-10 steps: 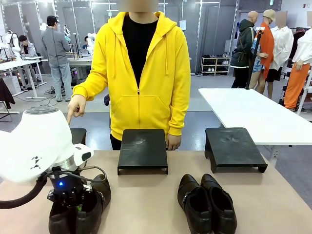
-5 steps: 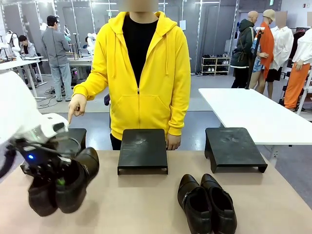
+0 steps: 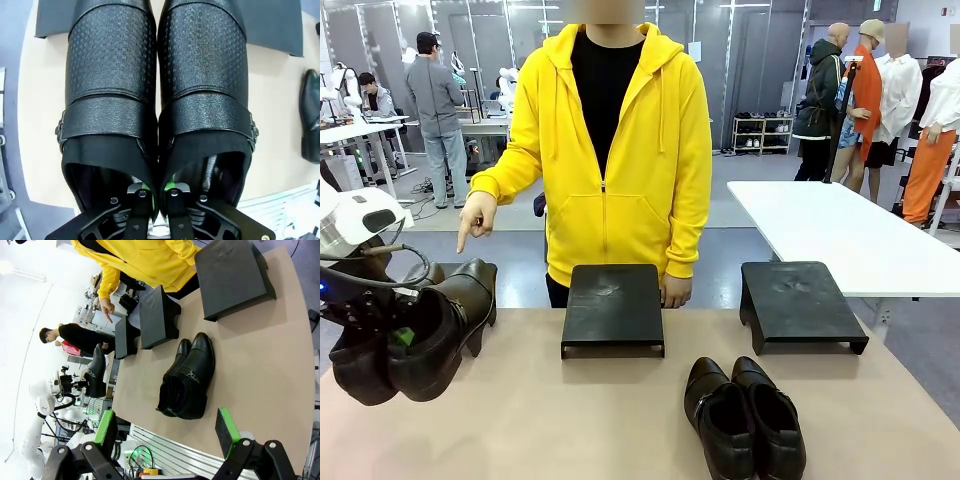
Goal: Place the shoes on the stand as instructed by the person.
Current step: Pick up one pair of Shoes and place it on the Shoes Stand indicated by the person.
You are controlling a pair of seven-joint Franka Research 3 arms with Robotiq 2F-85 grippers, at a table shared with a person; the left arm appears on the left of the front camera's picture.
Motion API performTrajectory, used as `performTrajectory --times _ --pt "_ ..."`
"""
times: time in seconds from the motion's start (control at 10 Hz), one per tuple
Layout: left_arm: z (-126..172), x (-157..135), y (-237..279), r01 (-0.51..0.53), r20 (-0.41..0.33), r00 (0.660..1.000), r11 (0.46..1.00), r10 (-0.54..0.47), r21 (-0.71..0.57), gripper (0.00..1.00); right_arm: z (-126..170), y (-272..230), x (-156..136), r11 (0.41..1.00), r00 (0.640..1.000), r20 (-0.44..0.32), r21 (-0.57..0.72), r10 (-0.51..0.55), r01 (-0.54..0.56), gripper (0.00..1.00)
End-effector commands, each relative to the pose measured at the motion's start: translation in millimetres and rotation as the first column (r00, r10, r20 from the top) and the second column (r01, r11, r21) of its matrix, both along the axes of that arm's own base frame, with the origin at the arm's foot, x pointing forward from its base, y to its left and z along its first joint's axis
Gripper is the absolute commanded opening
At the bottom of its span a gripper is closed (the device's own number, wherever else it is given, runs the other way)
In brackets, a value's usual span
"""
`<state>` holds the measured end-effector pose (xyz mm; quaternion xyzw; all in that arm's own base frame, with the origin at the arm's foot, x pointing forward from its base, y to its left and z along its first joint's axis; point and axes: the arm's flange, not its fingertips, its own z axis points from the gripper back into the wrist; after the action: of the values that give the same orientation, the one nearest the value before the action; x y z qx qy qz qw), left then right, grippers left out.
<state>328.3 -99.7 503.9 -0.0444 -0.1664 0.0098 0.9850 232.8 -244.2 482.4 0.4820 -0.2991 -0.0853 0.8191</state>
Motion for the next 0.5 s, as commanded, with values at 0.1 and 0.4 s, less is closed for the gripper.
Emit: performTrajectory --times 0.1,0.4 --pt "-1.6 -0.1 -5.1 -0.010 -0.011 1.000 1.000 0.010 -0.015 0.00 1.2 -1.0 1.3 1.000 1.000 0.006 0.006 0.010 -0.010 1.00" --pt "-9.8 0.3 -0.4 -0.002 -0.025 1.000 1.000 0.002 0.001 0.07 1.2 -1.0 1.3 1.000 1.000 0.006 0.006 0.010 -0.010 1.00"
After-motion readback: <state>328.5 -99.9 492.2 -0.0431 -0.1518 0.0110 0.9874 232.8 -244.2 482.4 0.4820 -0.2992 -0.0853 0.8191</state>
